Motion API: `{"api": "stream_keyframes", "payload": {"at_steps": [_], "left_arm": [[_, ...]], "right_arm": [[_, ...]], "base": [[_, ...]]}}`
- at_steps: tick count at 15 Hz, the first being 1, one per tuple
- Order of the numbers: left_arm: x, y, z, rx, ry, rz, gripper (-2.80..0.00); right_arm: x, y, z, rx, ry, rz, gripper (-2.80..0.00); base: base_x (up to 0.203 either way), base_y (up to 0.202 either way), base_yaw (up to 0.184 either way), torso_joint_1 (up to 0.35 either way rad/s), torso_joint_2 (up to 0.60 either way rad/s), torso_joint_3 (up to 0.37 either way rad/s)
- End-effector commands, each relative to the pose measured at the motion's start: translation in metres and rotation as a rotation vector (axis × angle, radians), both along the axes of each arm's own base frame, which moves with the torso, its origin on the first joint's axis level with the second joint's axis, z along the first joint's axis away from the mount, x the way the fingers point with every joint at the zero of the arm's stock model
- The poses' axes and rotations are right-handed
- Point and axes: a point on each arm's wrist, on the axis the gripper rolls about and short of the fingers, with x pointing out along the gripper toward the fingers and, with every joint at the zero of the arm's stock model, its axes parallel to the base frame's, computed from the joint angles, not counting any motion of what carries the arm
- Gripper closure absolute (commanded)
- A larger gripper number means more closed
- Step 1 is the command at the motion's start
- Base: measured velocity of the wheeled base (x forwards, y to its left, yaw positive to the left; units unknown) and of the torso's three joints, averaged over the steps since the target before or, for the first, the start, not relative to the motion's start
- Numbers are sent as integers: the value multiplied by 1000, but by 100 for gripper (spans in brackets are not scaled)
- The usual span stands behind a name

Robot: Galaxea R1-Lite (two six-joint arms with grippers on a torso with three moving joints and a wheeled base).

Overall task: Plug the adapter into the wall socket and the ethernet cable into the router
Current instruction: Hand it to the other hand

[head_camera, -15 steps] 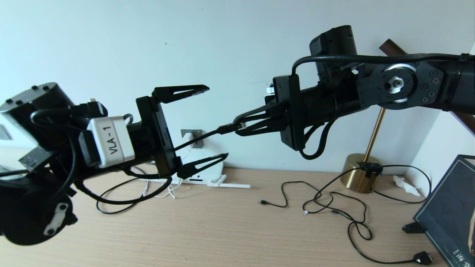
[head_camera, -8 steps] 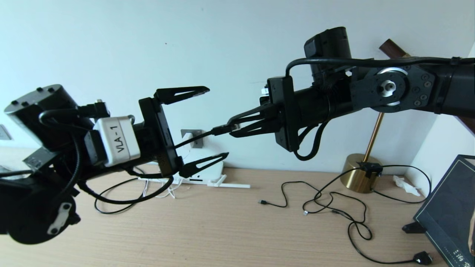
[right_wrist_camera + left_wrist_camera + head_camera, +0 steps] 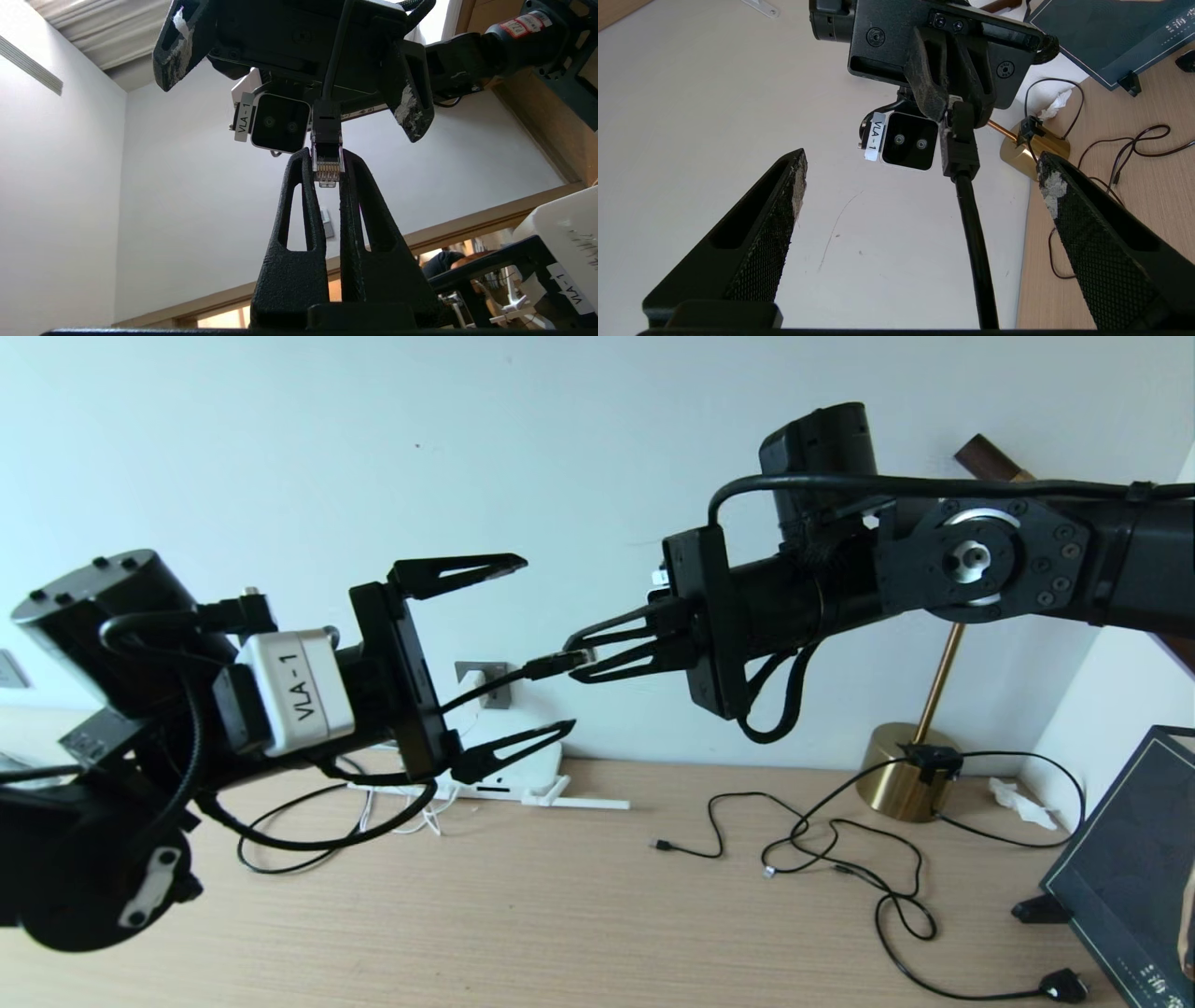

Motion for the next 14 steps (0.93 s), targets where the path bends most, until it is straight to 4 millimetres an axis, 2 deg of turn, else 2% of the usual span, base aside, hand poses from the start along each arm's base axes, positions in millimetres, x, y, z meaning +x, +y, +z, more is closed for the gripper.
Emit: {"api": "stream_keyframes", "payload": {"at_steps": [1, 14], "left_arm": [[0, 0, 0, 1, -10, -4, -280], [-2, 1, 3, -6, -18, 2, -280]], "right_arm": [[-1, -1, 2, 1, 16, 0, 0], [1, 6, -1, 9, 5, 11, 0]], "base": [[0, 0, 0, 0, 0, 0], [0, 0, 0, 0, 0, 0]]}}
